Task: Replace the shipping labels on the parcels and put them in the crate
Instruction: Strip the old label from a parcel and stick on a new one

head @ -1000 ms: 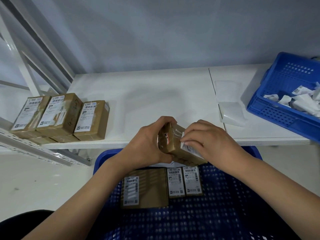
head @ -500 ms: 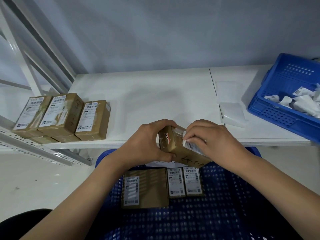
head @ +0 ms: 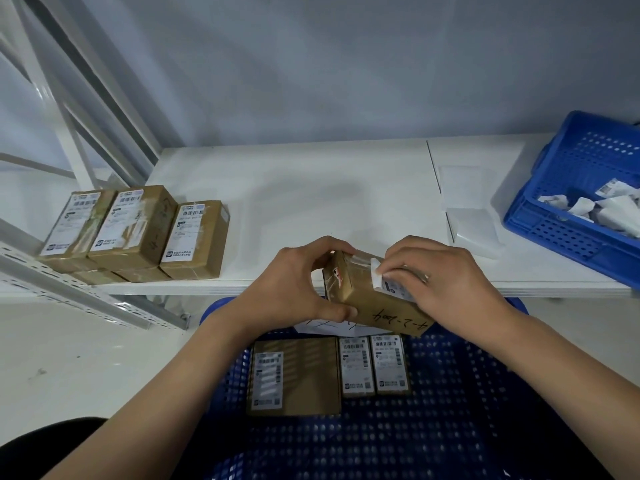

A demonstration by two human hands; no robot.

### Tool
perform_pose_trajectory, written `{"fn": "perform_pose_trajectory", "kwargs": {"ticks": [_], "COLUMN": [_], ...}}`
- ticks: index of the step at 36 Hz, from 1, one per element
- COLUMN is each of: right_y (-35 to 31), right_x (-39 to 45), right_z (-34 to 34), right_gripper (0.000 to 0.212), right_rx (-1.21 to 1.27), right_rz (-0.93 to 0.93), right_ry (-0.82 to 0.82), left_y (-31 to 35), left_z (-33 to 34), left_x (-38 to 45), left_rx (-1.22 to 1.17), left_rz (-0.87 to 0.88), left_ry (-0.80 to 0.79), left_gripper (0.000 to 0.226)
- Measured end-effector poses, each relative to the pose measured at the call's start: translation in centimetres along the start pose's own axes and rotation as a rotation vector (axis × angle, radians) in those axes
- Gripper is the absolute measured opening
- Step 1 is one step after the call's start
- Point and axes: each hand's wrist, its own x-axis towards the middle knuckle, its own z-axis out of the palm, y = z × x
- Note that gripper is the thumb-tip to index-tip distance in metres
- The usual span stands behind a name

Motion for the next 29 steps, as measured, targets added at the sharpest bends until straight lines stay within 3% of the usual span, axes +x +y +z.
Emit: {"fn": "perform_pose_trajectory", "kwargs": {"ticks": [23, 29], "right_y": [0.2, 0.4], "right_x": [0.5, 0.2], "right_z": [-1.3, -0.4], "right_gripper": [0.014, 0.014], "right_rx": [0.056, 0.046], "right_rz": [0.085, 0.113], "right_ry": [-0.023, -0.055], "left_y": [-0.1, -0.3], "left_z": [-0.2, 0.1], "left_x": [0.6, 0.6], "left_rx": [-0.034, 0.072], "left_rz": [0.01, 0.049], "left_ry": [0.025, 0.052], "left_gripper": [0.073, 0.078]}}
